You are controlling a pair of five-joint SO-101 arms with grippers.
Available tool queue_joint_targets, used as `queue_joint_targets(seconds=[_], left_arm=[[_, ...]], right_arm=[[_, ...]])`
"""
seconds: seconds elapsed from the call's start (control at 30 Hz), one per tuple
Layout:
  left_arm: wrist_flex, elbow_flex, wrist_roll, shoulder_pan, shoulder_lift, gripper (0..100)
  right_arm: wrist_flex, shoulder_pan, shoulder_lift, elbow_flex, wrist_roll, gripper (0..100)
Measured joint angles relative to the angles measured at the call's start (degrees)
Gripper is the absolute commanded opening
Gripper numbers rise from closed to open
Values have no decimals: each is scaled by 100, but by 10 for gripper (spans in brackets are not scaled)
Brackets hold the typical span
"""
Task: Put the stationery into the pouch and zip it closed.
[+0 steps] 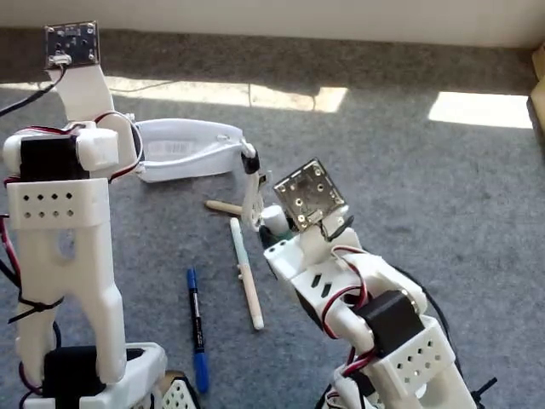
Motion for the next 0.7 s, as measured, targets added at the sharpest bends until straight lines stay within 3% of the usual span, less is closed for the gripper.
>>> queue_joint_targets(seconds=[0.33,0.7], left_arm=[[0,0,0,0,0,7],[0,0,0,-35,0,7]], right_arm=[[-1996,-730,0,-79,-220,40],[-3974,-844,0,-79,-220,40]])
